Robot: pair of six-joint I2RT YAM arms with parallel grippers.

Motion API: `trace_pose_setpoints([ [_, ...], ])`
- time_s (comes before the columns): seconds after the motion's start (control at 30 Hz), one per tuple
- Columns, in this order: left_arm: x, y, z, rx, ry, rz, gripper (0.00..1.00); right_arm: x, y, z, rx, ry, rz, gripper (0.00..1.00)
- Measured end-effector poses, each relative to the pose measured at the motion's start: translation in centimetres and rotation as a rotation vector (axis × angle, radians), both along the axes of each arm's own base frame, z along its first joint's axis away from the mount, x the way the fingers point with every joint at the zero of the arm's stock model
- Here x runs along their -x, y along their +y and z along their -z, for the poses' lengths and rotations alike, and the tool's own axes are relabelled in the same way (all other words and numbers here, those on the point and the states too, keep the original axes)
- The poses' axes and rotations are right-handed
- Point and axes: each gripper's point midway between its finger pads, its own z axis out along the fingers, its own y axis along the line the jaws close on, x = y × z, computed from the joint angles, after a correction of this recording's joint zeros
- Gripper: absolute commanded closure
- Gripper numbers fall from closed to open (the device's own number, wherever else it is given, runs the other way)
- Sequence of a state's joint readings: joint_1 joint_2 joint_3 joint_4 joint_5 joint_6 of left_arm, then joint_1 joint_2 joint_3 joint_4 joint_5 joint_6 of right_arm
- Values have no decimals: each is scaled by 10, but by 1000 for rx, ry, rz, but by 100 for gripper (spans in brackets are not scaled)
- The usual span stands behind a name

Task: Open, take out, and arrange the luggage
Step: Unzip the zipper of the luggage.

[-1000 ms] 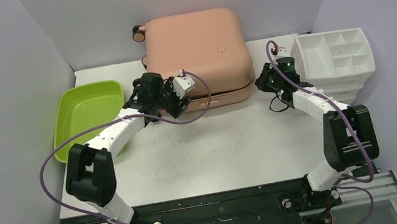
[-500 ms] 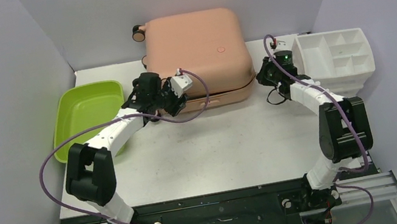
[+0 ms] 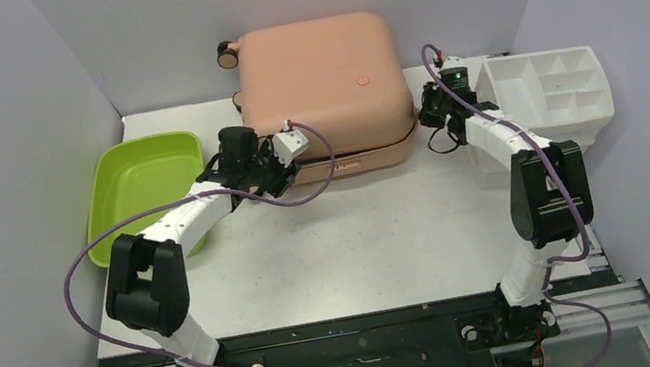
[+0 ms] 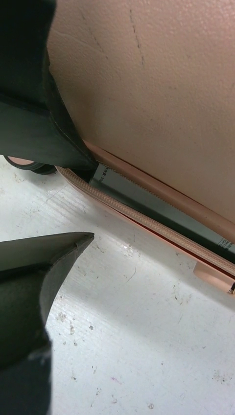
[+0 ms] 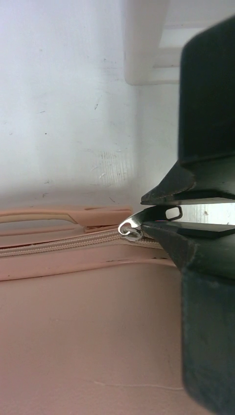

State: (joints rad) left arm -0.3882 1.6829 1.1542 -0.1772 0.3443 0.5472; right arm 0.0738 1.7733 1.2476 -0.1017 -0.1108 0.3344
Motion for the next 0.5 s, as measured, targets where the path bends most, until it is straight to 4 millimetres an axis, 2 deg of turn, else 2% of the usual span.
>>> trace_pose_setpoints([
  [0.2, 2, 0, 0, -2, -15, 13, 53, -4, 2, 1, 56, 18, 2, 94],
  [0.5, 2, 2, 0, -4, -30, 30, 57, -30, 1, 4, 125, 29, 40, 92],
])
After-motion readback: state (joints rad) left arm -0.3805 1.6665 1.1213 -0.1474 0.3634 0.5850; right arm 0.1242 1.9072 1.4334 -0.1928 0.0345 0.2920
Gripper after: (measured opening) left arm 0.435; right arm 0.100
